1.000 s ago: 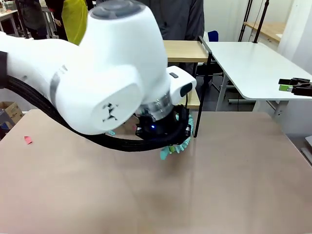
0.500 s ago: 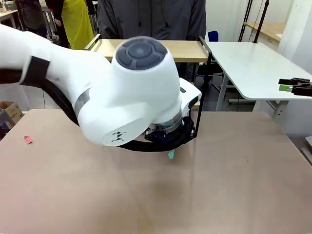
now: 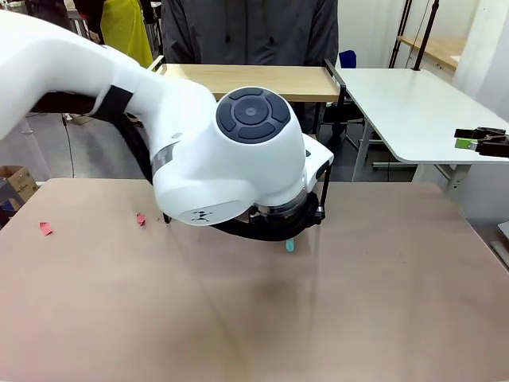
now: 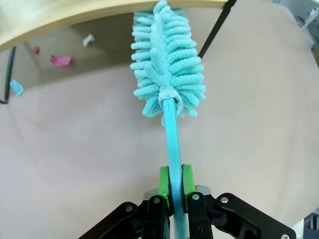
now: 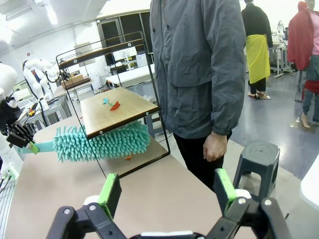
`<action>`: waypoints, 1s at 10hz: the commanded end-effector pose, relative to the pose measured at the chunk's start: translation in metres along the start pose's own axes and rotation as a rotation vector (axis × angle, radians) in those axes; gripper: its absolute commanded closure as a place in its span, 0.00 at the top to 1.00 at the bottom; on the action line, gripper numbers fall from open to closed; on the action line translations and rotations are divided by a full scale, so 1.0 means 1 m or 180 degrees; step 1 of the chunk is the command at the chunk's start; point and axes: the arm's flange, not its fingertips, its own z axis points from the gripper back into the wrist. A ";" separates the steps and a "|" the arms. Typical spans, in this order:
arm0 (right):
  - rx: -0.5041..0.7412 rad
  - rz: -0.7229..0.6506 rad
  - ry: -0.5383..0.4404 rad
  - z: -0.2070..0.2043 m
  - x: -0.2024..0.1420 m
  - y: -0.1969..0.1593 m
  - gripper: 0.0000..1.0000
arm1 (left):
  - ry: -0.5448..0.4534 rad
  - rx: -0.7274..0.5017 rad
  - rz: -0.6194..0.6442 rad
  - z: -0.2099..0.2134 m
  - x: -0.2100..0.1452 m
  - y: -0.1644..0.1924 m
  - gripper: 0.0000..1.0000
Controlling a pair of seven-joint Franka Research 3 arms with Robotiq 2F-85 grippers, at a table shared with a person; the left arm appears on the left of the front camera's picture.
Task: Clean the shelf.
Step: Clean the specific section of the Shelf indicated by the human with the Duster.
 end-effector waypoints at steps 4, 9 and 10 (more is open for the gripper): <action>-0.0001 0.0016 -0.0009 -0.002 0.004 0.002 1.00 | 0.0076 0.0112 0.0082 -0.047 0.000 -0.032 0.13; -0.0001 0.0016 -0.0009 -0.002 0.004 0.002 1.00 | 0.0195 0.0124 -0.0012 -0.043 -0.002 -0.022 0.13; -0.0001 0.0016 -0.0009 -0.002 0.004 0.002 1.00 | 0.0195 0.0124 -0.0012 -0.043 -0.002 -0.022 0.13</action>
